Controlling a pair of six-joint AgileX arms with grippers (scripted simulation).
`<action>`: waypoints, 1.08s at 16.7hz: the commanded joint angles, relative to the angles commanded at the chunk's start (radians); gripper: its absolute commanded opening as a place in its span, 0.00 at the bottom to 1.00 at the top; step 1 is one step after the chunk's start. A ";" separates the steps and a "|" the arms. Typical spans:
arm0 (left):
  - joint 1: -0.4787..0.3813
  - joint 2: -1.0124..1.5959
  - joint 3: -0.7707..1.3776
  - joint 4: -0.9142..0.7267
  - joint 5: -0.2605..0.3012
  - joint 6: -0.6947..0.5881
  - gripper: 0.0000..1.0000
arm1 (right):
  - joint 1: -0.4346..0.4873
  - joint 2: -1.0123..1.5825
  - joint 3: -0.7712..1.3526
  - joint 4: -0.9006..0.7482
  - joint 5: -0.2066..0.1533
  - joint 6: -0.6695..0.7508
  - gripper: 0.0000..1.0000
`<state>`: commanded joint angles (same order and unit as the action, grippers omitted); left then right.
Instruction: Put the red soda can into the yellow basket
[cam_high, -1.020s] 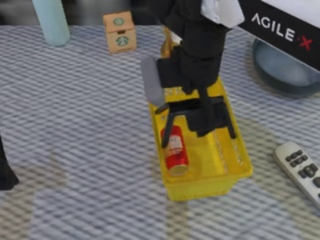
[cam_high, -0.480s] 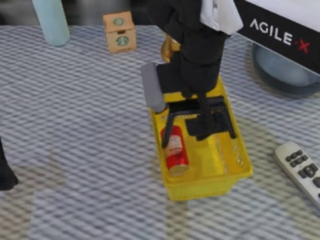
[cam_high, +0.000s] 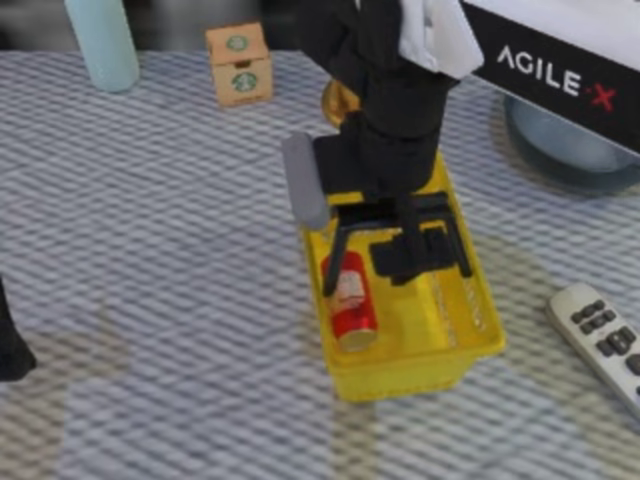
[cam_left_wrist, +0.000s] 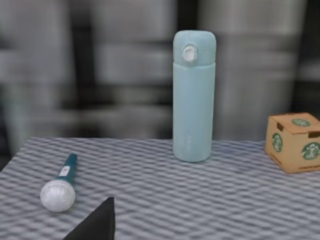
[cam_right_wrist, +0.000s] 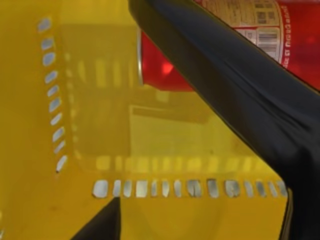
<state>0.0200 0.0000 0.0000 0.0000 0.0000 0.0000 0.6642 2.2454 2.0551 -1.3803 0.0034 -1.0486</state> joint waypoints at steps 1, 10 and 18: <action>0.000 0.000 0.000 0.000 0.000 0.000 1.00 | 0.000 0.000 0.000 0.000 0.000 0.000 0.77; 0.000 0.000 0.000 0.000 0.000 0.000 1.00 | 0.000 0.000 0.000 0.000 0.000 0.000 0.10; 0.000 0.000 0.000 0.000 0.000 0.000 1.00 | 0.000 0.000 0.000 0.000 0.000 0.000 0.00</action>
<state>0.0200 0.0000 0.0000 0.0000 0.0000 0.0000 0.6642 2.2454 2.0551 -1.3803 0.0034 -1.0486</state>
